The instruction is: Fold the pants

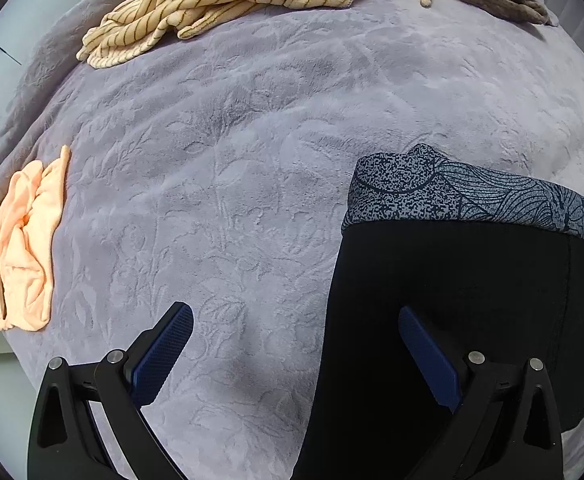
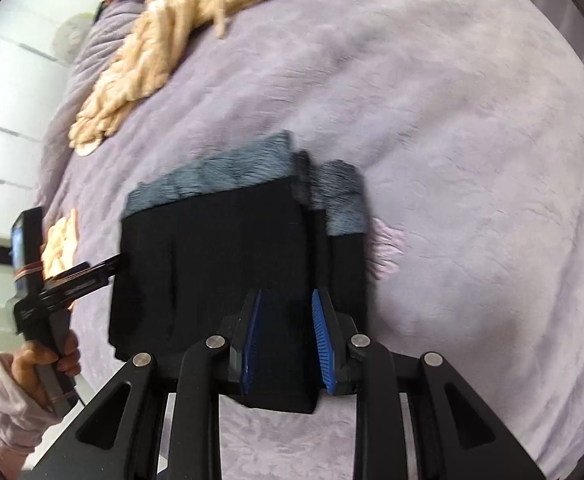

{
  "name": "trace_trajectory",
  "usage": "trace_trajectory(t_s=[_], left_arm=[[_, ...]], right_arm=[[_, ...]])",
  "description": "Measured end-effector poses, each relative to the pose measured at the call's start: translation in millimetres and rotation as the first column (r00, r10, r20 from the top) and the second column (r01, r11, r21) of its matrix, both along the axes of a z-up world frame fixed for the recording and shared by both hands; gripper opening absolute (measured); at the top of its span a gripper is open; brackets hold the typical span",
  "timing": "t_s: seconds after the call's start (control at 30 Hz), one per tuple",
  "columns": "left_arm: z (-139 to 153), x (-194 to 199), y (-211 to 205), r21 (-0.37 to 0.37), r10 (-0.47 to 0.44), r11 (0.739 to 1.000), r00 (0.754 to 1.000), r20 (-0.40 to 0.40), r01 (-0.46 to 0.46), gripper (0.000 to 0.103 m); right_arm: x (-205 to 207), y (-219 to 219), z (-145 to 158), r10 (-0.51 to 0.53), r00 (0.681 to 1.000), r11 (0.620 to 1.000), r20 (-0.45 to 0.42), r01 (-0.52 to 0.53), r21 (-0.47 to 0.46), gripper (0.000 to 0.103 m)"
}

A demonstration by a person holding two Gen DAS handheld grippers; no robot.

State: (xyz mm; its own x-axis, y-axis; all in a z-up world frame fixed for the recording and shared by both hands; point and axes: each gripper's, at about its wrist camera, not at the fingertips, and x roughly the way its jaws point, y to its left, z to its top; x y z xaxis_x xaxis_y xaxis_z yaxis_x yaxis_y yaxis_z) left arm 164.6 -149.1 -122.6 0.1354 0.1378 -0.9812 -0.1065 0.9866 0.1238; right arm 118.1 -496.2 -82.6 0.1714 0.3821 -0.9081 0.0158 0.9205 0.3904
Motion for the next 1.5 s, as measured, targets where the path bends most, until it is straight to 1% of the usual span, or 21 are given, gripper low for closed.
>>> trace_trajectory(t_s=[0.03, 0.07, 0.1, 0.13, 0.17, 0.2, 0.3, 0.47, 0.67, 0.73, 0.8, 0.93, 1.17, 1.2, 1.27, 1.3, 1.33, 1.37, 1.43, 1.5], left_arm=[[0.1, 0.1, 0.2, 0.001, 0.003, 1.000, 1.000, -0.003, -0.003, 0.103], [1.7, -2.3, -3.0, 0.004, 0.004, 1.000, 1.000, -0.006, -0.004, 0.103], [2.2, -2.4, -3.1, 0.005, 0.005, 1.000, 1.000, -0.010, -0.005, 0.103], [3.9, -3.5, -5.7, 0.003, 0.005, 1.000, 1.000, -0.016, -0.005, 0.103], [5.6, -4.2, -7.6, 0.008, 0.003, 1.000, 1.000, -0.019, -0.002, 0.103], [7.2, -5.5, -10.1, 0.017, -0.006, 1.000, 1.000, -0.022, 0.007, 0.103], [8.5, -7.7, -13.3, 0.036, -0.020, 0.999, 1.000, -0.021, 0.021, 0.103], [8.6, -8.8, -11.1, 0.028, 0.004, 1.000, 1.000, -0.031, -0.003, 0.103], [10.3, -11.6, -16.3, 0.055, -0.015, 0.998, 0.999, -0.040, 0.018, 0.103], [10.2, -11.3, -17.4, 0.061, -0.019, 0.998, 0.999, -0.043, 0.021, 0.103], [9.6, -11.2, -17.0, 0.062, -0.013, 0.998, 0.999, -0.047, 0.016, 0.103], [9.1, -12.0, -16.0, 0.057, -0.003, 0.998, 0.999, -0.048, 0.006, 0.103], [7.4, -9.8, -14.6, 0.045, -0.019, 0.999, 0.998, -0.056, 0.022, 0.103], [9.3, -8.9, -12.7, 0.029, -0.031, 0.999, 0.998, -0.055, 0.032, 0.103], [15.1, -8.0, -4.7, -0.053, -0.055, 0.997, 0.998, -0.037, 0.053, 0.103], [17.6, -8.1, 1.1, -0.113, -0.068, 0.992, 0.997, -0.027, 0.064, 0.103], [18.6, -8.5, 8.1, -0.182, -0.086, 0.980, 0.996, -0.019, 0.081, 0.103], [17.7, -8.8, 12.3, -0.223, -0.103, 0.970, 0.995, -0.017, 0.097, 0.103], [8.7, -9.1, 18.5, -0.302, -0.152, 0.943, 0.988, -0.031, 0.136, 0.103], [-7.1, -8.5, 21.1, -0.386, -0.185, 0.910, 0.981, -0.055, 0.150, 0.103]], right_arm=[[-1.0, 7.4, -0.2, 0.022, 1.000, 1.000, 0.002, -0.022, -0.001, 0.033], [-2.0, 15.4, -3.4, 0.047, 0.999, 0.999, -0.005, -0.047, -0.014, 0.039], [-1.6, 24.6, -12.4, 0.078, 0.996, 0.995, -0.036, -0.079, -0.052, 0.044], [-2.3, 32.5, -25.3, 0.109, 0.991, 0.988, -0.080, -0.116, -0.102, 0.045], [-3.7, 36.7, -35.2, 0.127, 0.987, 0.980, -0.099, -0.140, -0.141, 0.048], [-4.9, 38.1, -42.3, 0.129, 0.987, 0.977, -0.100, -0.144, -0.157, 0.048], [-2.8, 31.8, -44.8, 0.099, 0.990, 0.986, -0.099, -0.111, -0.125, 0.049], [-3.2, 30.4, -47.2, 0.123, 0.987, 0.983, -0.099, -0.135, -0.124, 0.049], [-7.3, 34.2, -45.9, 0.122, 0.988, 0.983, -0.095, -0.134, -0.129, 0.051], [-7.1, 36.0, -46.0, 0.141, 0.985, 0.979, -0.097, -0.153, -0.132, 0.052], [-7.2, 38.9, -46.3, 0.157, 0.983, 0.976, -0.099, -0.170, -0.136, 0.054], [-2.9, 52.7, -47.3, 0.172, 0.980, 0.969, -0.098, -0.186, -0.160, 0.056], [-0.5, 50.3, -48.1, 0.174, 0.979, 0.974, -0.103, -0.186, -0.127, 0.057], [-0.7, 47.2, -46.5, 0.173, 0.979, 0.976, -0.105, -0.185, -0.115, 0.058], [0.1, 41.3, -40.4, 0.179, 0.978, 0.979, -0.102, -0.187, -0.077, 0.061], [1.0, 35.0, -35.1, 0.180, 0.979, 0.981, -0.092, -0.185, -0.055, 0.068], [1.5, 28.0, -31.5, 0.174, 0.982, 0.983, -0.080, -0.178, -0.047, 0.073], [2.5, 18.9, -28.8, 0.164, 0.984, 0.985, -0.069, -0.167, -0.040, 0.081], [4.2, -2.2, -31.3, 0.146, 0.987, 0.989, -0.066, -0.145, 0.017, 0.081], [4.9, -22.3, -45.2, 0.119, 0.988, 0.989, -0.098, -0.110, 0.094, 0.081]])
